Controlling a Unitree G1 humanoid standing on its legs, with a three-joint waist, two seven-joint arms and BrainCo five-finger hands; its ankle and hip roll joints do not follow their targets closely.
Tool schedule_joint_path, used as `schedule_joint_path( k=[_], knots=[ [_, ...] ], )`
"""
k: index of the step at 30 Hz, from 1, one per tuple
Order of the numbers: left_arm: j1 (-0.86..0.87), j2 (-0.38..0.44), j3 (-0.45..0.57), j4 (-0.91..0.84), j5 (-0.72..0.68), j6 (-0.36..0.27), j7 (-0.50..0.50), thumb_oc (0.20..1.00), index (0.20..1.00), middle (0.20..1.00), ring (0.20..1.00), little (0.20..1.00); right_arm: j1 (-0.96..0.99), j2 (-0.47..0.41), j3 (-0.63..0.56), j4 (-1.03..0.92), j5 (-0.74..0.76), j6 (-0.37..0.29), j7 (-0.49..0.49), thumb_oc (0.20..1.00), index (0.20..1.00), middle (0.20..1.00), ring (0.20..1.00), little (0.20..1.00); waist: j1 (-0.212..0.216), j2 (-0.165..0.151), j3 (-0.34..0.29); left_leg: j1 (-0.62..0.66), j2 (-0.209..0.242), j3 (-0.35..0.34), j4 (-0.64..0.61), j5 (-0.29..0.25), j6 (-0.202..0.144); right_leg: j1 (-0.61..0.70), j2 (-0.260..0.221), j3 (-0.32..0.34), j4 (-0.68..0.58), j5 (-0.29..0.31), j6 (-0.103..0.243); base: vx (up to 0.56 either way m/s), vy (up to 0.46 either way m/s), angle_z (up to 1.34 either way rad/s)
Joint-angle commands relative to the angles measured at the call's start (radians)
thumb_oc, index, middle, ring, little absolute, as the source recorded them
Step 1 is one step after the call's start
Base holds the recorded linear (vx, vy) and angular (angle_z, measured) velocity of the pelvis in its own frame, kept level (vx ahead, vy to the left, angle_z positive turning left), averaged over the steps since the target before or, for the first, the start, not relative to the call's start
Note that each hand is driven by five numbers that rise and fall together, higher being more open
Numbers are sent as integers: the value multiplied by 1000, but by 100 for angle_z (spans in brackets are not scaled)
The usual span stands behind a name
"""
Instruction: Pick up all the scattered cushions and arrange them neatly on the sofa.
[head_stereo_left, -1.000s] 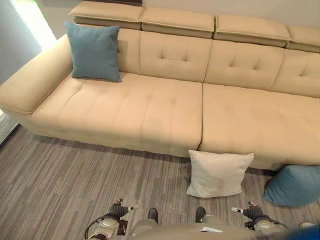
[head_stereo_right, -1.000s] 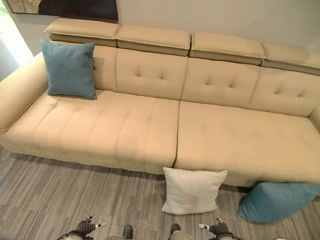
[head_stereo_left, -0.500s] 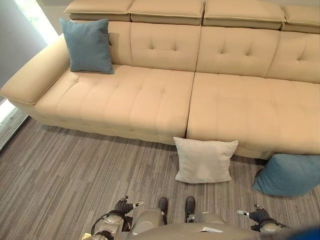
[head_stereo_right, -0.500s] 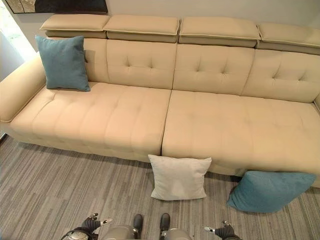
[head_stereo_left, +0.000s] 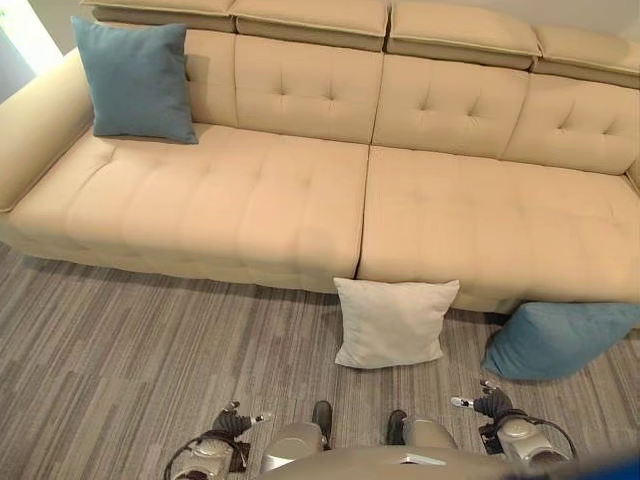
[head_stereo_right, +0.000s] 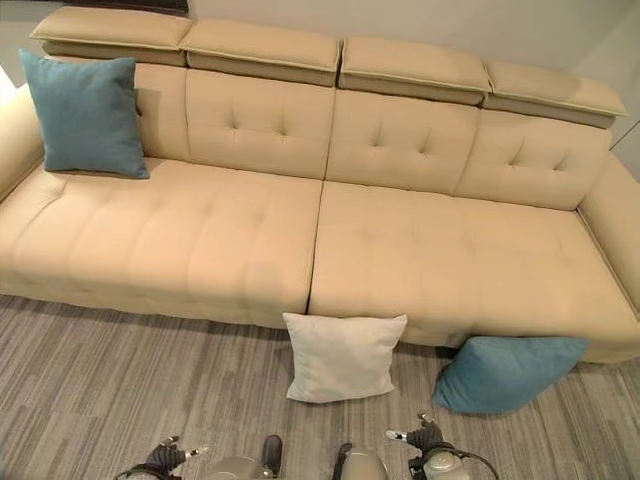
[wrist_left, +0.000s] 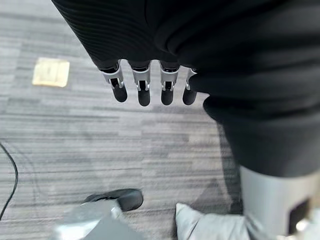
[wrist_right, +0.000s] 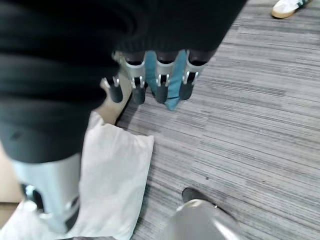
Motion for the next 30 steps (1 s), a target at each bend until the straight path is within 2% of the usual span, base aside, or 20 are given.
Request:
schedule_joint_path(
  k=[1,4,6,7,8,11,14,18,22,23,25,30],
  knots=[
    [-16,-16,15,-10,-38,-22,3,1000,1000,1000,1000,1000,-22,-34,-18,-10,-8,-5,-21,1000,1000,1000,1000,1000,-11,0,20,-23,13,-93,57,-75,-80,36,26,8,-102,127,6,136,-133,1],
    [-27,-15,12,-15,-39,-27,9,1000,1000,1000,1000,1000,-24,-36,-20,-13,-13,0,-23,1000,1000,1000,1000,1000,-22,-2,40,-9,20,-109,71,-91,-94,-11,-2,8,-131,181,27,132,-184,18],
    [-25,-15,10,4,-23,-29,10,1000,1000,1000,1000,1000,-9,-34,-18,-10,-18,-5,-21,1000,1000,1000,1000,1000,-28,-19,32,11,30,-126,67,-104,-127,28,-1,-10,-161,182,28,197,-292,52],
    [-25,-15,10,4,-23,-29,10,1000,1000,1000,1000,1000,-9,-34,-17,-10,-18,-5,-21,1000,1000,1000,1000,1000,-29,-18,32,11,31,-127,67,-104,-127,28,0,-11,-161,181,28,171,-310,48],
    [-20,-20,8,11,-21,-28,9,1000,1000,1000,1000,1000,-7,-35,-16,-7,-19,-7,-20,1000,1000,1000,1000,1000,-33,-15,22,16,60,-137,57,-97,-147,35,14,-24,-154,167,18,124,-259,26],
    [-25,-22,-3,15,-22,-28,9,1000,1000,1000,1000,1000,-1,-39,-16,-14,-7,-18,-23,1000,1000,1000,1000,1000,-46,-7,27,0,102,-157,62,-83,-178,43,40,-51,-145,129,-8,85,-283,41],
    [-43,-22,-14,-3,-32,-29,12,1000,1000,1000,1000,1000,2,-48,-16,-27,6,-24,-29,1000,1000,1000,1000,1000,-59,-8,45,-62,132,-142,145,-76,-200,56,63,-77,-151,91,-41,-1,-262,52],
    [-55,-25,-23,-31,-51,-32,14,1000,1000,1000,1000,1000,8,-63,-20,-39,27,-30,-38,1000,1000,1000,1000,1000,-67,-11,65,-127,145,-89,238,-61,-193,81,84,-100,-169,66,-69,1,-154,56],
    [-79,-27,-50,-57,-40,-31,11,1000,1000,1000,1000,1000,3,-80,-17,-43,27,-25,-45,1000,1000,1000,1000,1000,-70,-8,71,-206,132,-14,195,-23,-181,81,91,-119,-175,50,-74,9,-34,13],
    [-81,-26,-50,-56,-40,-31,9,1000,1000,1000,1000,1000,-1,-78,-15,-42,28,-25,-43,1000,1000,1000,1000,1000,-70,-5,67,-188,140,-4,161,-22,-183,72,99,-119,-165,44,-74,57,22,15],
    [-79,-24,-51,-57,-35,-29,12,1000,1000,1000,1000,1000,-4,-76,-5,-39,17,-23,-41,1000,1000,1000,1000,1000,-66,-4,68,-179,128,-21,146,-27,-177,67,108,-106,-158,45,-72,78,51,-26],
    [-92,-7,-58,-75,-44,-36,24,1000,1000,1000,1000,1000,-28,-69,21,-50,8,-24,-51,1000,1000,1000,1000,1000,-60,-19,71,-192,113,-14,125,-29,-161,18,102,-77,-151,63,-63,22,79,-40]
  ],
)
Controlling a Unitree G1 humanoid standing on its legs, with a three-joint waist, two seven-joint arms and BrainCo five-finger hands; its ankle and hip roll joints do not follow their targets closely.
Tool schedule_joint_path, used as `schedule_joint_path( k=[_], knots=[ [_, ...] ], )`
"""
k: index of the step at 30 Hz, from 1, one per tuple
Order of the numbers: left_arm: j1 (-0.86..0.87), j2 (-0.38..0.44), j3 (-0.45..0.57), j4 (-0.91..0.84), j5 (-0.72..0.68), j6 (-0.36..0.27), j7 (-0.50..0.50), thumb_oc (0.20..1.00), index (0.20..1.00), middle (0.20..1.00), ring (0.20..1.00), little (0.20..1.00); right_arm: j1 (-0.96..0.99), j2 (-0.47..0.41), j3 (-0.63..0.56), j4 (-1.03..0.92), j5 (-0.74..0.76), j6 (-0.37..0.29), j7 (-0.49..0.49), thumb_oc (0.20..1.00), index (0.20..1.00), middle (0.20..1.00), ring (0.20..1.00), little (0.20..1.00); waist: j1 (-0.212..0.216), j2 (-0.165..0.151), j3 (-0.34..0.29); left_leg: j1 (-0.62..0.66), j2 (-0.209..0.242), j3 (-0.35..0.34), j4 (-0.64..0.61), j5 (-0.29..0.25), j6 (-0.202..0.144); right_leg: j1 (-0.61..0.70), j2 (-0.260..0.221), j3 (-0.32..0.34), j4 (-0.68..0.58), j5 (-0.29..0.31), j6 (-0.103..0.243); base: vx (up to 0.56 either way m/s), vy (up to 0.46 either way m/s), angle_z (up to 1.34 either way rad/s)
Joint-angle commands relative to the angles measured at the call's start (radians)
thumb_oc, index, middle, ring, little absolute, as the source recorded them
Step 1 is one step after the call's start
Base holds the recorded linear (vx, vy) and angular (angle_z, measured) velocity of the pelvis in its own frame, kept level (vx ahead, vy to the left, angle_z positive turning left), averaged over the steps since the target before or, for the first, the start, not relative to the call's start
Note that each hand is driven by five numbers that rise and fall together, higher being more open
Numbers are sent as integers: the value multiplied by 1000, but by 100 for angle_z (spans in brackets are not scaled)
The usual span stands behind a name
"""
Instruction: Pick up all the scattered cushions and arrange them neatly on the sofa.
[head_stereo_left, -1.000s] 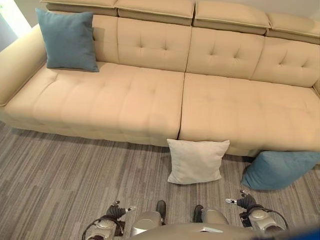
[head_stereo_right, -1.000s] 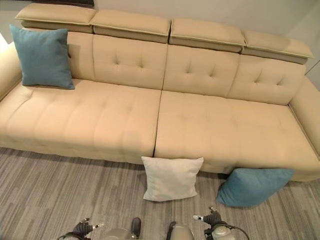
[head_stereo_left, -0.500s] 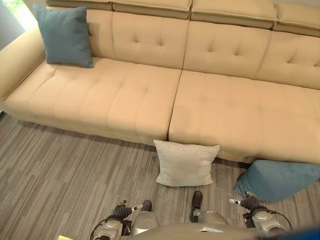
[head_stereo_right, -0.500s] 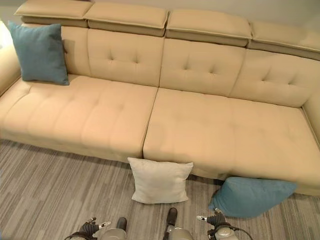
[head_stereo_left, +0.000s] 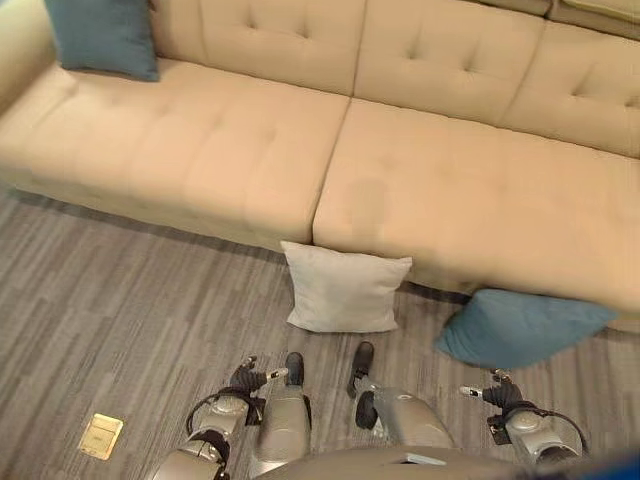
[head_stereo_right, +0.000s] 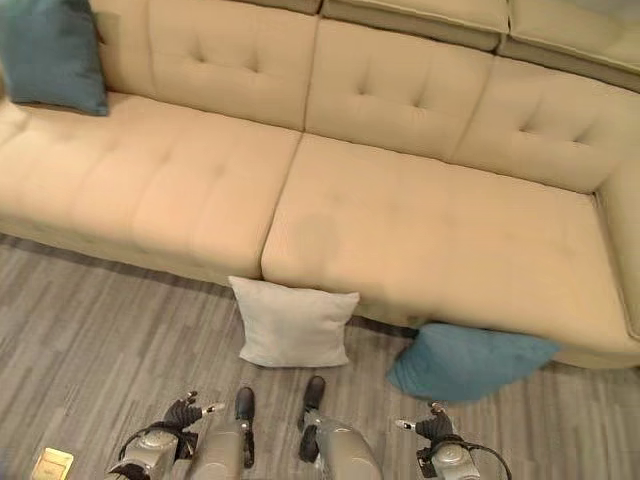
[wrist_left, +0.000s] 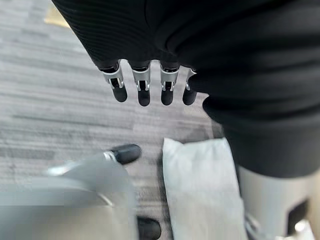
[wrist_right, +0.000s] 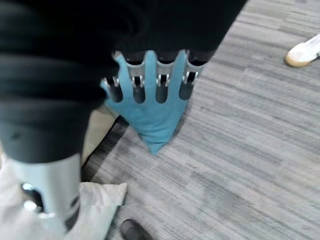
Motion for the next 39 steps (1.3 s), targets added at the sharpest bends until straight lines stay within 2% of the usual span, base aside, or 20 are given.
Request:
schedule_joint_path(
  k=[1,10,13,14,15,18,20,22,26,33,37,39],
  knots=[
    [27,50,-24,-34,-13,-27,22,1000,1000,1000,1000,1000,-16,-1,1,-29,-3,-16,-15,1000,1000,1000,1000,1000,15,-49,-36,-9,-44,-27,2,4,-31,117,-122,77,-101,-6,135,-24,69,9],
    [-82,79,-37,-167,-137,-85,100,1000,1000,1000,1000,1000,-140,-8,11,-115,68,-38,-66,1000,1000,1000,1000,1000,32,-46,79,-172,-75,-35,99,-8,-8,-79,-176,99,45,-3,143,-89,61,7],
    [-156,93,-48,-232,-194,-112,141,1000,1000,1000,1000,1000,-218,-14,15,-165,103,-51,-111,1000,1000,1000,1000,1000,27,-39,119,-284,-76,-38,136,6,-10,-191,-190,97,87,6,144,-110,15,8],
    [-156,93,-48,-232,-194,-112,141,1000,1000,1000,1000,1000,-219,-14,15,-164,103,-51,-111,1000,1000,1000,1000,1000,27,-39,119,-286,-76,-38,137,5,-10,-192,-190,97,88,6,144,0,0,0],
    [-185,94,-46,-243,-215,-120,159,1000,1000,1000,1000,1000,-251,-13,19,-186,113,-57,-130,1000,1000,1000,1000,1000,25,-35,126,-319,-69,-48,155,-21,-17,-228,-189,105,110,-19,153,0,0,0],
    [-247,94,-46,-261,-265,-141,187,1000,1000,1000,1000,1000,-316,-17,19,-211,128,-69,-169,1000,1000,1000,1000,1000,16,-30,143,-417,-73,-55,190,-18,-16,-326,-193,112,149,-20,154,-63,8,1],
    [-330,100,-55,-285,-303,-157,213,1000,1000,1000,1000,1000,-392,-24,5,-244,144,-84,-226,1000,1000,1000,1000,1000,4,-21,154,-543,-75,-61,237,-18,-12,-456,-203,117,203,-19,156,-104,33,5],
    [-403,113,-63,-304,-313,-171,244,1000,1000,1000,1000,1000,-453,-25,-23,-274,174,-106,-283,1000,1000,1000,1000,1000,-9,-12,158,-641,-79,-65,278,-25,-8,-553,-212,127,251,-26,159,-50,51,5],
    [-496,117,-81,-315,-335,-184,268,1000,1000,1000,1000,1000,-525,-21,-40,-272,228,-131,-316,1000,1000,1000,1000,1000,-24,-3,153,-760,-85,-76,328,-38,1,-673,-222,143,317,-38,161,-3,32,3],
    [-663,139,-138,-302,-340,-190,282,1000,1000,1000,1000,1000,-627,-43,-45,-231,299,-166,-328,1000,1000,1000,1000,1000,-41,2,115,-925,-106,-90,392,-58,11,-851,-235,174,407,-56,166,-2,23,9],
    [-733,145,-168,-294,-328,-189,284,1000,1000,1000,1000,1000,-676,-67,-40,-208,342,-179,-307,1000,1000,1000,1000,1000,-46,3,99,-998,-112,-92,414,-62,14,-931,-239,188,438,-61,170,0,10,1],
    [-822,155,-187,-258,-348,-186,290,1000,1000,1000,1000,1000,-752,-90,-16,-174,374,-180,-295,1000,1000,1000,1000,1000,-47,4,92,-1058,-120,-91,427,-59,19,-1002,-241,200,464,-58,180,21,8,1]
  ],
)
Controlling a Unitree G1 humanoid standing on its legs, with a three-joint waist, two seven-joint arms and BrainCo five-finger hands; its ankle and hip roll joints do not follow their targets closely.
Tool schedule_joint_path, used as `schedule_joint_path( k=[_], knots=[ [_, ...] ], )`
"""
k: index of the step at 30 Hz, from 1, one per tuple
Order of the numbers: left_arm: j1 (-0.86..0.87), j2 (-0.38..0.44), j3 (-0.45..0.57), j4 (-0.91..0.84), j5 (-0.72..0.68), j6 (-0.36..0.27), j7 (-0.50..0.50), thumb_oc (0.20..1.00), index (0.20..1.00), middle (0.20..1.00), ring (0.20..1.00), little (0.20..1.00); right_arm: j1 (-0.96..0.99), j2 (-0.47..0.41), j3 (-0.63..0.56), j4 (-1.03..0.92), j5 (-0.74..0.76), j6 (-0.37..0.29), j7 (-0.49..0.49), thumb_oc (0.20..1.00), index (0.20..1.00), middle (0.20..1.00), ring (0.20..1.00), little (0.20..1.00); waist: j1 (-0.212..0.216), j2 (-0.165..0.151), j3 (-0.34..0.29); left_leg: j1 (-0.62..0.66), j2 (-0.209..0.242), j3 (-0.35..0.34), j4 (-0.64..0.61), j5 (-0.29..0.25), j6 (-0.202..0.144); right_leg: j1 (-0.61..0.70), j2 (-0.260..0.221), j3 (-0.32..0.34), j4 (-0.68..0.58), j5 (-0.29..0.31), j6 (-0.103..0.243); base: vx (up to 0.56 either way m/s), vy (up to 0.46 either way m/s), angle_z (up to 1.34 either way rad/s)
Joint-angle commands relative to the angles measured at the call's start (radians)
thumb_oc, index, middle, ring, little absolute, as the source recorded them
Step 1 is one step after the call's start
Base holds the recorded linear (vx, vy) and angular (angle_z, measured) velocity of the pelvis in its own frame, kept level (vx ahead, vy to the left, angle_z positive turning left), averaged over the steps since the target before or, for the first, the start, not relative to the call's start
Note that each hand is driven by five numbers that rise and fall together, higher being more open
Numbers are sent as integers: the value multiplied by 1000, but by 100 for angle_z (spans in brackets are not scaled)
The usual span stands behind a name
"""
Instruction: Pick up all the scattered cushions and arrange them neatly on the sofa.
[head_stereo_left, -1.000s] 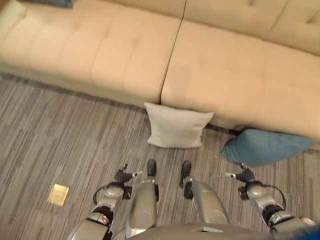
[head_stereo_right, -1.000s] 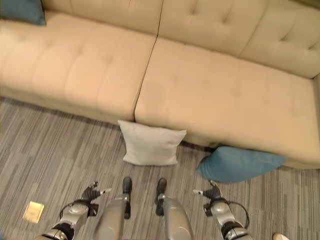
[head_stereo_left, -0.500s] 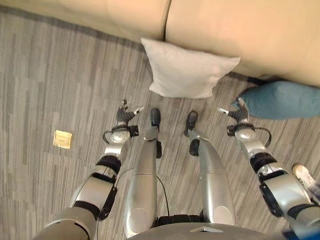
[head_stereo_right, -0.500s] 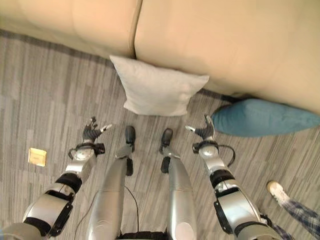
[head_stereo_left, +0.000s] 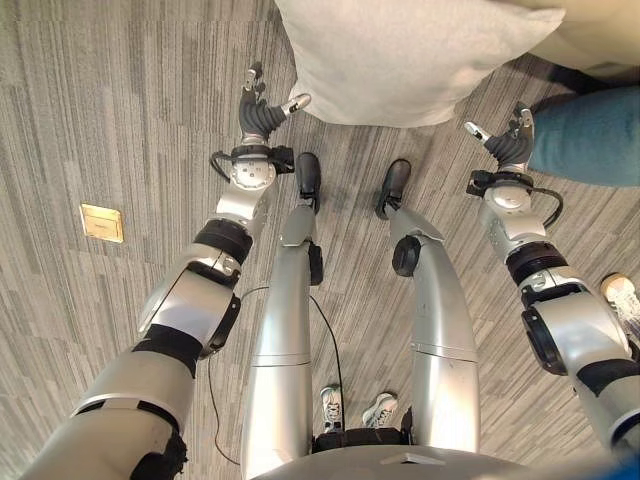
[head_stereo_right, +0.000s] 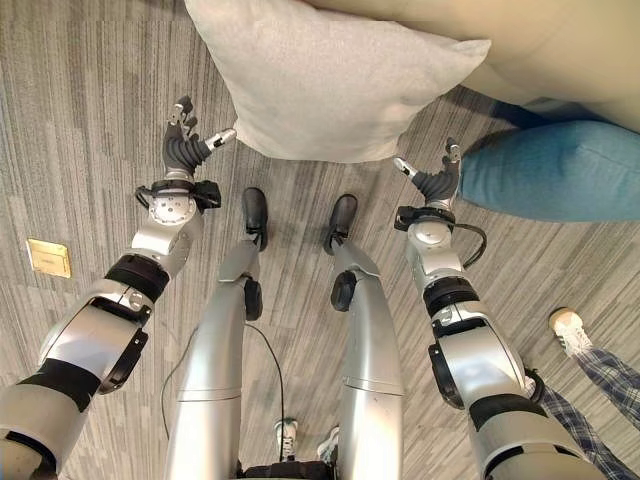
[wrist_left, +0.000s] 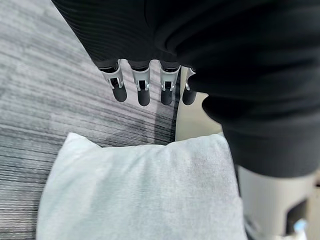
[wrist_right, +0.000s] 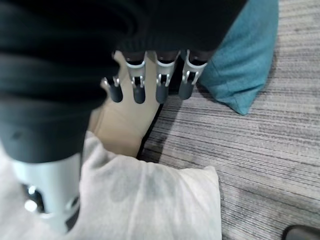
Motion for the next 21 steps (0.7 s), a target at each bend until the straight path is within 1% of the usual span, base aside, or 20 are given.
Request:
schedule_joint_path(
  k=[1,4,5,8,9,13,15,16,21],
  knots=[
    [95,-16,29,26,-11,-36,16,1000,1000,1000,1000,1000,95,-33,43,13,47,-40,0,1000,1000,1000,1000,1000,-18,42,-184,-39,10,-94,60,-123,-37,-7,-39,92,10,-3,178,45,9,3],
    [45,-5,19,39,-18,-37,18,1000,1000,1000,1000,1000,42,-53,62,27,58,-41,5,1000,1000,1000,1000,1000,-15,43,-190,-59,6,-95,64,-124,-36,-32,-39,99,19,-3,181,12,1,1],
    [15,4,9,37,-22,-37,16,1000,1000,1000,1000,1000,4,-73,83,25,61,-40,15,1000,1000,1000,1000,1000,-13,43,-191,-75,4,-92,70,-124,-34,-50,-39,99,27,-4,183,0,0,0],
    [-12,11,2,42,-25,-36,12,1000,1000,1000,1000,1000,-35,-93,106,34,67,-38,27,1000,1000,1000,1000,1000,-10,45,-193,-92,2,-92,76,-124,-33,-71,-39,100,34,-4,185,0,0,0],
    [-31,13,-10,33,-24,-36,7,1000,1000,1000,1000,1000,-67,-110,131,32,70,-35,45,1000,1000,1000,1000,1000,-6,46,-193,-102,-1,-91,79,-122,-33,-85,-37,102,38,-5,185,0,0,0],
    [-70,5,-43,30,-34,-37,-15,1000,1000,1000,1000,1000,-135,-120,210,19,95,-37,106,1000,1000,1000,1000,1000,-3,46,-202,-132,-6,-97,92,-112,-37,-117,-35,105,54,-4,183,0,0,0],
    [-85,-9,-58,30,-36,-36,-22,1000,1000,1000,1000,1000,-157,-107,238,18,113,-39,126,1000,1000,1000,1000,1000,-1,46,-206,-141,-9,-98,92,-110,-37,-127,-33,104,57,-3,182,0,0,0],
    [-115,-31,-82,45,-33,-30,-31,1000,1000,1000,1000,1000,-192,-77,267,20,129,-42,140,1000,1000,1000,1000,1000,1,47,-215,-153,-13,-98,94,-106,-37,-139,-29,104,56,-1,179,0,0,0],
    [-175,-68,-115,82,-43,-26,-37,1000,1000,1000,1000,1000,-248,2,305,-4,142,-52,134,1000,1000,1000,1000,1000,-11,42,-235,-176,-10,-96,91,-95,-43,-159,-17,108,52,2,176,0,0,0]
  ],
)
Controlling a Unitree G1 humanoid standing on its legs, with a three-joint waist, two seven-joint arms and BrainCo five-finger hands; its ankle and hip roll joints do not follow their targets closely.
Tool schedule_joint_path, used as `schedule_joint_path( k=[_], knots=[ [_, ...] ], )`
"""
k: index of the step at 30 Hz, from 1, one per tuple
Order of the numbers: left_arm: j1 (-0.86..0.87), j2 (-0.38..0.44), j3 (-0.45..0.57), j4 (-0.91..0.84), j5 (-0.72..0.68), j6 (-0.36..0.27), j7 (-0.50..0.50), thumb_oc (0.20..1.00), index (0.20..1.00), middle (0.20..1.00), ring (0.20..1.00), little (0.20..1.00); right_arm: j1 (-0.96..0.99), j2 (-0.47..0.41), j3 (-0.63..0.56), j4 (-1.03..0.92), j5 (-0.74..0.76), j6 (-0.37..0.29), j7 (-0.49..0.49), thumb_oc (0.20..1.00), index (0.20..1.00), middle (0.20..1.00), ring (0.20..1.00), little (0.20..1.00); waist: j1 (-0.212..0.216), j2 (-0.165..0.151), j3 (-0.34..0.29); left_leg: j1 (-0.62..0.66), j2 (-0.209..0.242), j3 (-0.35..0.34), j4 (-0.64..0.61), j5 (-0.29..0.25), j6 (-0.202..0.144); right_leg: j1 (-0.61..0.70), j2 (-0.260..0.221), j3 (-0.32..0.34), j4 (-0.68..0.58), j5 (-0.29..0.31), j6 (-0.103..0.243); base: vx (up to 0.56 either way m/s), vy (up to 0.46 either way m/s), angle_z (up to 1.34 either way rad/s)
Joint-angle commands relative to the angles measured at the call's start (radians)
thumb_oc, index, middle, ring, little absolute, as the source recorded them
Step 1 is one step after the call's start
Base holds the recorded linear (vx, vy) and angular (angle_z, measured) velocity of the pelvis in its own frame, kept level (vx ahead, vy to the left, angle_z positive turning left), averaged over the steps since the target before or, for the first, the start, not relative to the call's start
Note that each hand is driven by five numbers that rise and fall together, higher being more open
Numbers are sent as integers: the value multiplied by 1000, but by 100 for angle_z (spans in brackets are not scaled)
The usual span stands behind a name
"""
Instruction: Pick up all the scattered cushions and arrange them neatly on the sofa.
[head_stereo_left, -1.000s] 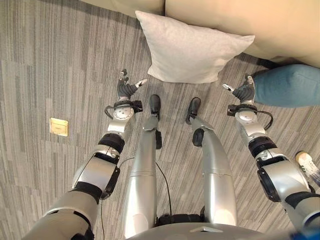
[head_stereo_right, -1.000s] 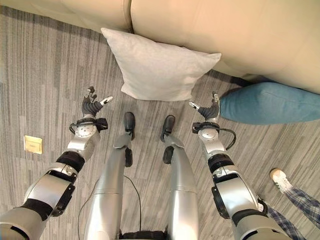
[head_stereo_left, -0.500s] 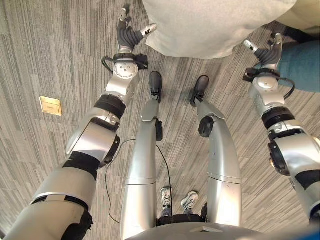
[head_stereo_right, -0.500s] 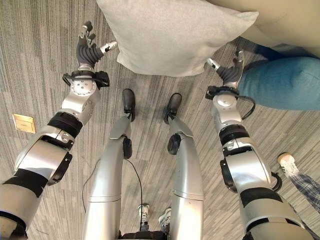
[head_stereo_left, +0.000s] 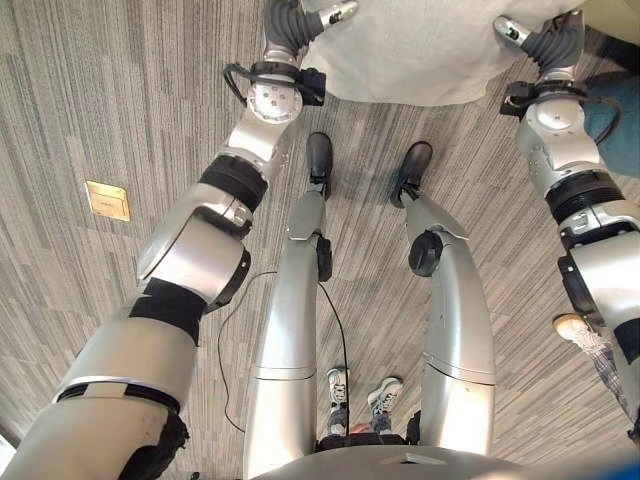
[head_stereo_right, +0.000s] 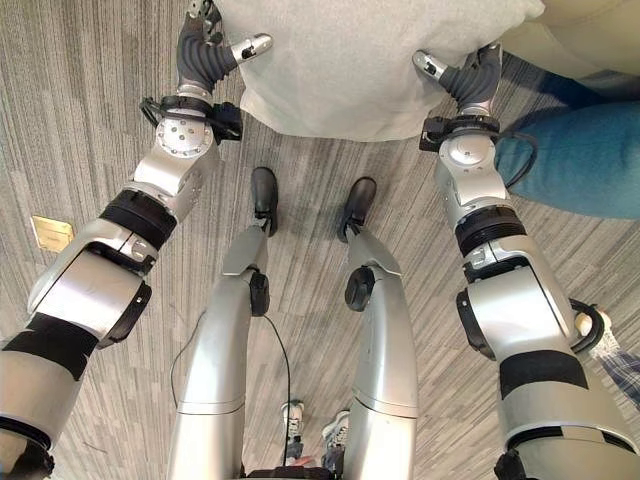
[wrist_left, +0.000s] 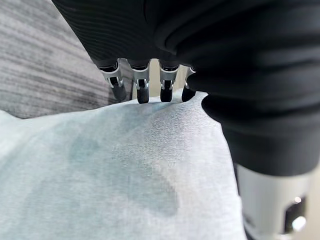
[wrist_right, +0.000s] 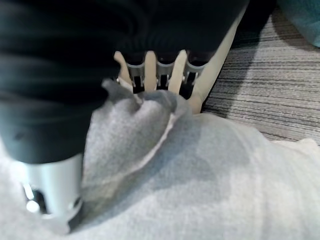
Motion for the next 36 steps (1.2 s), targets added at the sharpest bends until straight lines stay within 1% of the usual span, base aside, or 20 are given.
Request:
schedule_joint_path(
  k=[1,2,5,6,7,8,9,12,20,23,24,25,27,28,29,30,33,34,35,36],
  knots=[
    [68,-59,8,73,-7,-30,-19,1000,1000,1000,1000,1000,19,177,114,-28,19,-48,47,1000,1000,1000,1000,1000,-43,8,-182,-17,-6,-95,40,-98,-40,7,-5,97,-6,12,186,-13,2,-3],
    [67,-59,8,73,-8,-30,-20,1000,1000,1000,1000,1000,19,178,114,-27,19,-48,47,1000,1000,1000,1000,1000,-43,8,-183,-18,-6,-95,40,-98,-40,6,-5,97,-6,12,186,-14,-4,-4],
    [49,-78,-1,75,-21,-29,-25,1000,1000,1000,1000,1000,2,226,128,-39,31,-50,47,1000,1000,1000,1000,1000,-50,10,-187,-28,-7,-89,38,-95,-40,-7,1,104,-8,15,187,-2,2,-5],
    [46,-85,1,76,-27,-30,-27,1000,1000,1000,1000,1000,2,242,128,-43,39,-51,52,944,944,944,944,944,-52,10,-189,-31,-7,-87,40,-95,-39,-12,4,106,-8,16,186,1,2,-8],
    [52,-86,4,72,-34,-31,-30,1000,1000,1000,1000,1000,3,255,129,-49,47,-53,54,570,570,570,570,570,-52,11,-190,-31,-8,-85,40,-95,-39,-13,7,107,-7,16,185,-1,-3,-9],
    [56,-89,5,68,-42,-31,-32,482,482,482,482,482,4,272,126,-61,55,-60,53,341,341,341,341,341,-54,12,-192,-30,-7,-81,39,-95,-38,-14,9,108,-7,16,185,-7,9,-7],
    [64,-93,14,60,-52,-34,-30,200,200,200,200,200,4,293,126,-75,57,-66,54,200,200,200,200,200,-56,14,-196,-28,-6,-77,37,-95,-37,-14,15,112,-9,18,184,-12,19,-7],
    [77,-93,23,36,-57,-42,-27,200,200,200,200,200,0,313,130,-114,51,-77,56,200,200,200,200,200,-58,18,-202,-23,-5,-71,33,-95,-34,-16,22,117,-13,22,184,-7,0,-5],
    [109,-60,45,-22,-63,-61,-11,200,200,200,200,200,-5,306,123,-207,13,-95,40,200,200,200,200,200,-60,27,-217,-17,-2,-70,33,-94,-35,-11,40,123,-25,31,179,-10,-33,-5],
    [188,-58,89,-104,-76,-86,10,200,200,200,200,200,27,296,113,-267,-27,-97,32,200,200,200,200,200,-57,32,-224,-3,7,-75,21,-89,-44,4,45,118,-37,34,175,-26,-91,-4],
    [191,-58,90,-107,-75,-85,11,200,200,200,200,200,29,296,114,-269,-29,-96,31,200,200,200,200,200,-57,32,-225,-1,7,-75,21,-89,-44,5,45,118,-38,34,174,-32,-70,0],
    [231,-67,113,-155,-77,-99,22,200,200,200,200,200,56,298,101,-295,-42,-98,29,200,200,200,200,200,-55,35,-224,5,7,-76,18,-88,-47,14,48,118,-43,35,172,-25,-60,2],
    [286,-82,135,-209,-71,-105,31,200,200,200,200,200,95,303,85,-333,-59,-99,28,200,200,200,200,200,-54,39,-227,22,12,-79,4,-82,-51,34,51,113,-52,35,171,-34,-73,4],
    [342,-104,151,-257,-62,-111,31,200,200,200,200,200,141,303,66,-370,-72,-107,33,200,200,200,200,200,-51,43,-229,47,16,-82,-17,-76,-55,56,53,108,-64,34,170,-45,-60,5],
    [363,-108,153,-278,-50,-111,35,200,200,200,200,200,161,303,58,-385,-82,-108,32,200,200,200,200,200,-50,45,-230,60,18,-84,-27,-72,-57,71,53,103,-71,34,170,-69,-106,6],
    [418,-121,167,-336,-19,-110,36,200,200,200,200,200,225,300,24,-435,-98,-119,40,200,200,200,200,200,-47,53,-234,115,25,-92,-67,-59,-67,125,54,93,-94,32,169,-57,-95,6],
    [486,-135,175,-391,16,-109,28,200,200,200,200,200,307,309,-4,-491,-117,-126,44,200,200,200,200,200,-46,62,-240,198,39,-101,-117,-42,-84,209,52,74,-120,26,165,-37,-78,7],
    [526,-141,181,-434,32,-112,27,200,200,200,200,200,361,313,-20,-532,-123,-134,50,200,200,200,200,200,-43,67,-243,252,42,-113,-150,-36,-92,259,49,61,-142,24,164,-24,-44,7],
    [530,-141,180,-437,33,-111,28,200,200,200,200,200,366,313,-20,-535,-124,-133,49,200,200,200,200,200,-43,68,-242,258,42,-115,-153,-34,-93,266,49,59,-145,25,164,-9,-53,8],
    [573,-140,177,-480,63,-110,22,200,200,200,200,200,429,316,-28,-568,-120,-141,62,200,200,200,200,200,-40,71,-248,322,45,-121,-182,-32,-99,327,43,46,-168,22,163,56,-64,10]
  ],
)
